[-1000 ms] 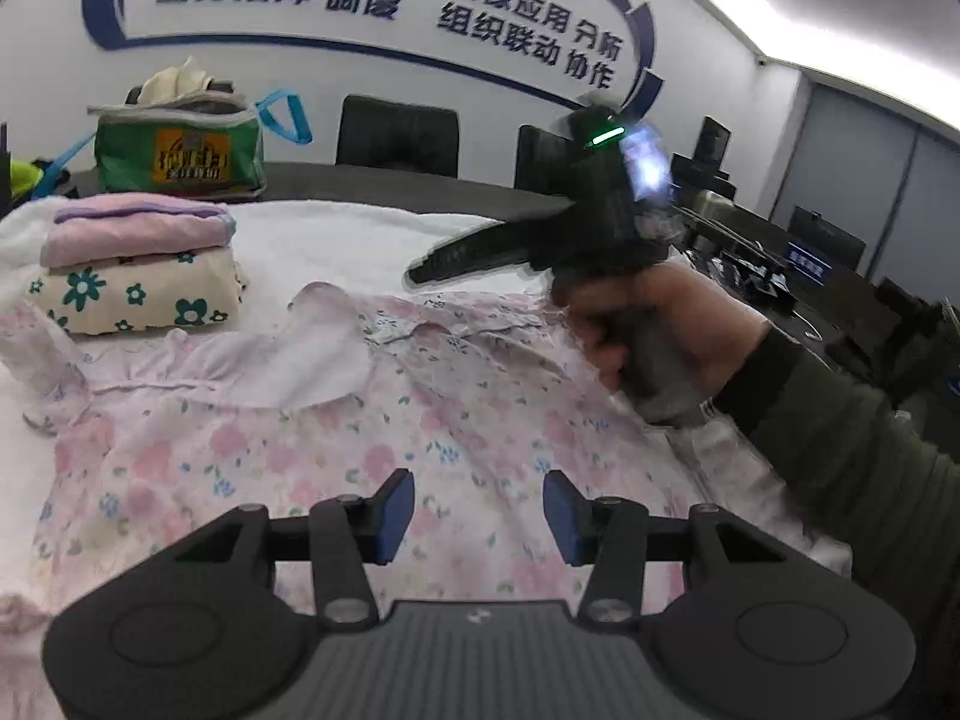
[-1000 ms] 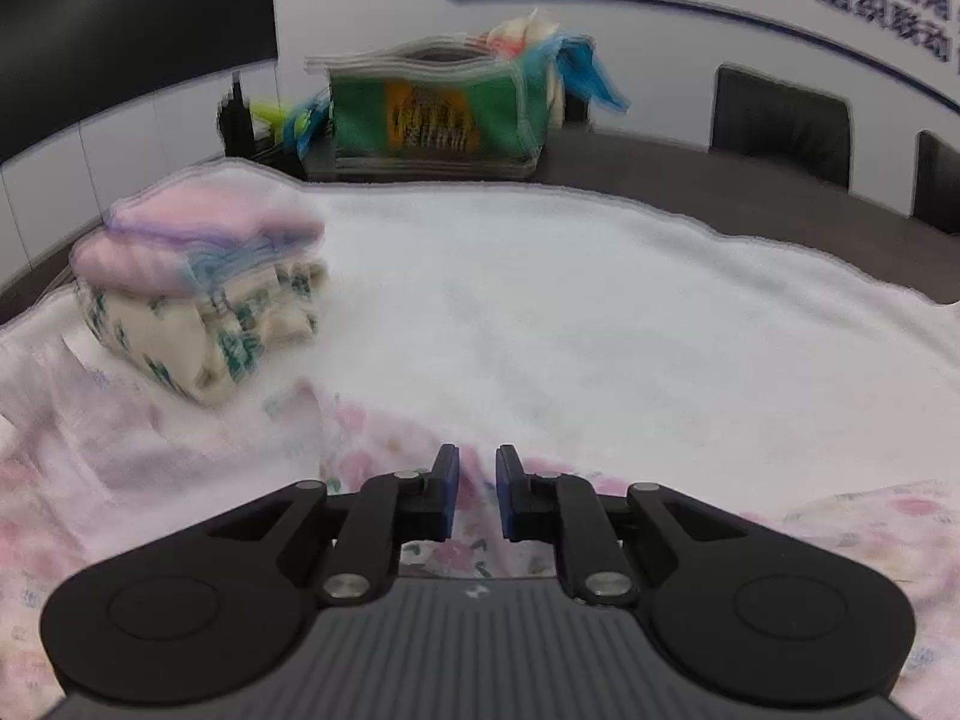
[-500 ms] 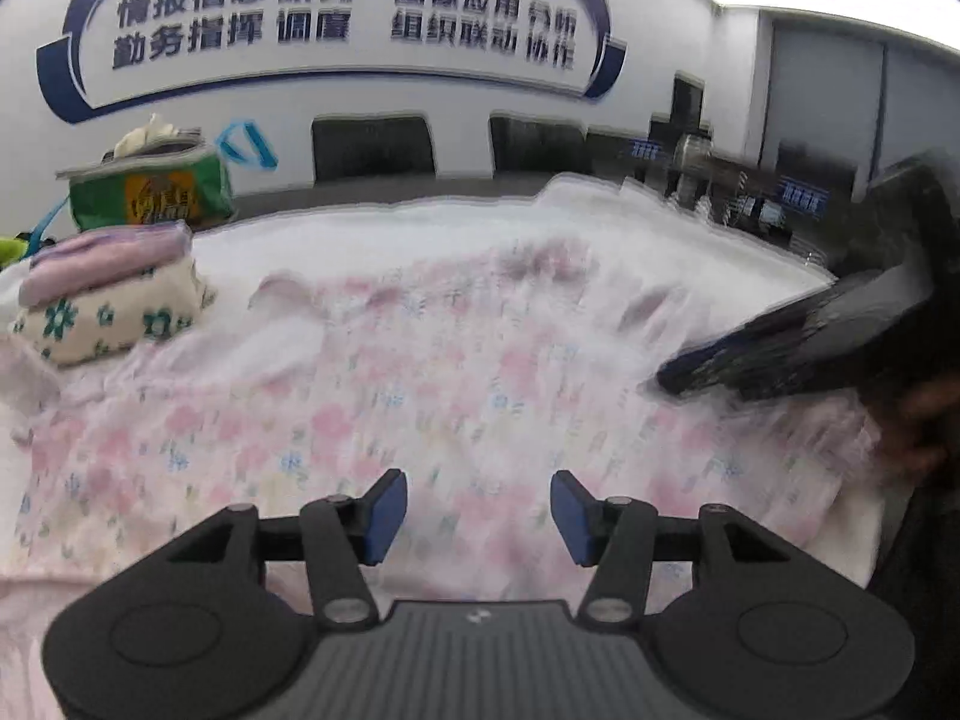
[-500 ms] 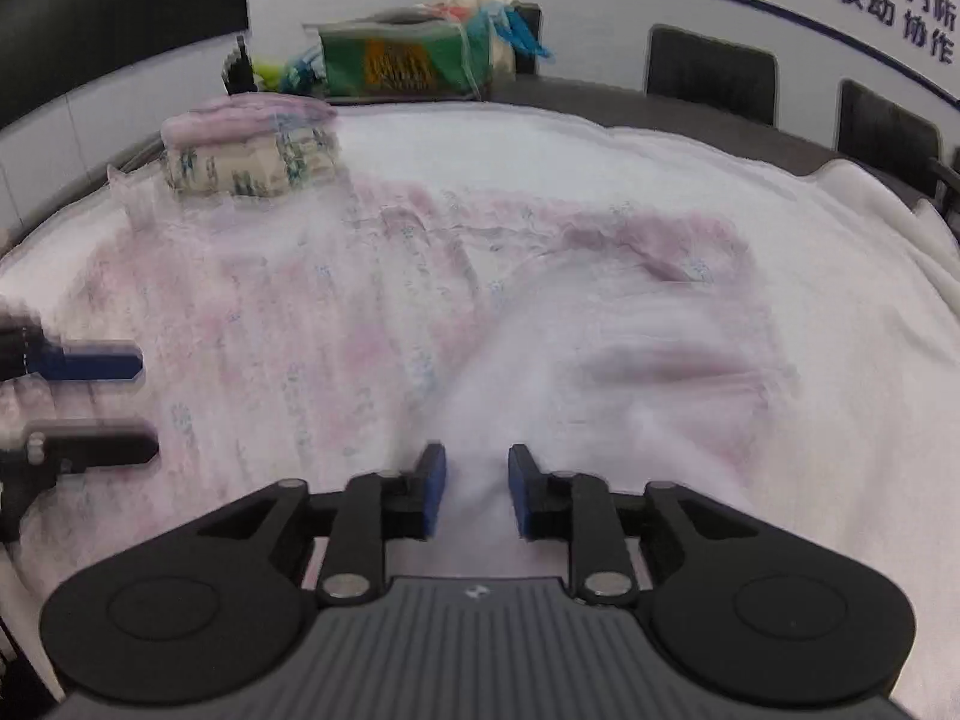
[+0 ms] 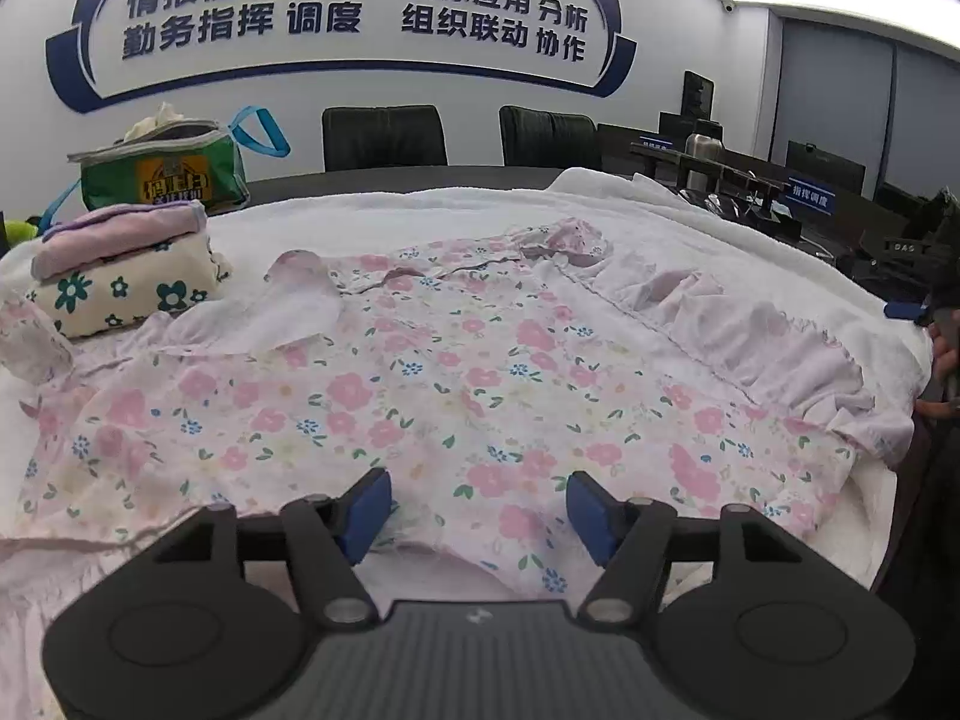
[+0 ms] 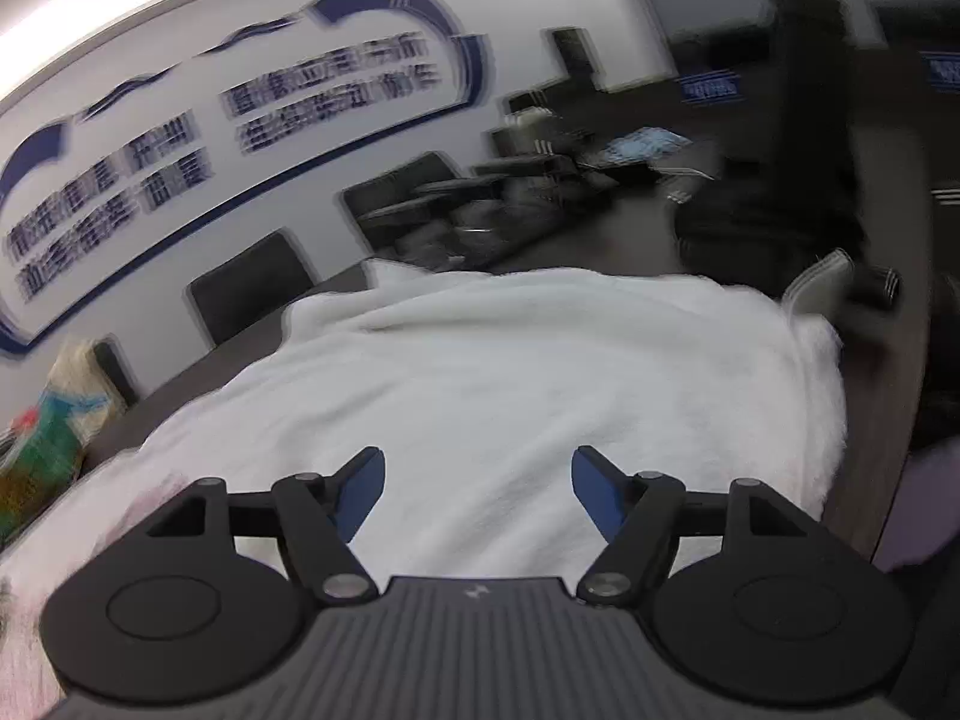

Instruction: Fold clothes

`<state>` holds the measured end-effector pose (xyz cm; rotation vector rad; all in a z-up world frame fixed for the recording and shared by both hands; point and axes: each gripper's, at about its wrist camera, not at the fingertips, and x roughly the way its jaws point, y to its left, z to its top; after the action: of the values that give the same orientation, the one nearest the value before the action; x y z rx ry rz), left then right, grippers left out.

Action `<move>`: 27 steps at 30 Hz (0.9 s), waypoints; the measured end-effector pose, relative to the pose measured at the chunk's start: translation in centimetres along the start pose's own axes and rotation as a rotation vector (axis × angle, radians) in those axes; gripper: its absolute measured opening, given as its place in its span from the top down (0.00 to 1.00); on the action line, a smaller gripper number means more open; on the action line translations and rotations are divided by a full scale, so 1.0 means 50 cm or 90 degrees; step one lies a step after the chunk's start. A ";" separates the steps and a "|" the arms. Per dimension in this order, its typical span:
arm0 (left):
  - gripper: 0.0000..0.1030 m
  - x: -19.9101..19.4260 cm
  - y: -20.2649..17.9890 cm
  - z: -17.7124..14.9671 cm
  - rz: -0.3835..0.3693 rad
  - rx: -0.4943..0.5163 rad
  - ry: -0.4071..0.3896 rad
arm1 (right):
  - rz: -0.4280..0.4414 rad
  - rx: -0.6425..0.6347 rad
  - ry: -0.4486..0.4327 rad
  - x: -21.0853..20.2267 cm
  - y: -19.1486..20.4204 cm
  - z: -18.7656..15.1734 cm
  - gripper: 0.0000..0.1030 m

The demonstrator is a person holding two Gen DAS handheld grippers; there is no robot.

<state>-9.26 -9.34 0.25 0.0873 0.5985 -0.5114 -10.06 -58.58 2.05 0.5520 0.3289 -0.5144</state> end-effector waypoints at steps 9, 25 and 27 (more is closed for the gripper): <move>0.37 -0.001 0.007 0.001 -0.011 -0.014 -0.001 | -0.066 0.003 -0.079 0.026 -0.011 0.003 0.29; 0.35 -0.072 0.032 0.009 -0.039 -0.034 -0.041 | -0.167 -0.339 -0.069 -0.050 0.035 -0.028 0.23; 0.35 -0.115 0.036 0.007 -0.094 0.011 -0.062 | -0.073 -0.447 -0.096 -0.114 0.066 -0.056 0.23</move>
<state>-12.25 -5.34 3.64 0.0339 0.5081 -0.6603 -13.42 -52.45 3.62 -0.1866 0.3718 -0.5087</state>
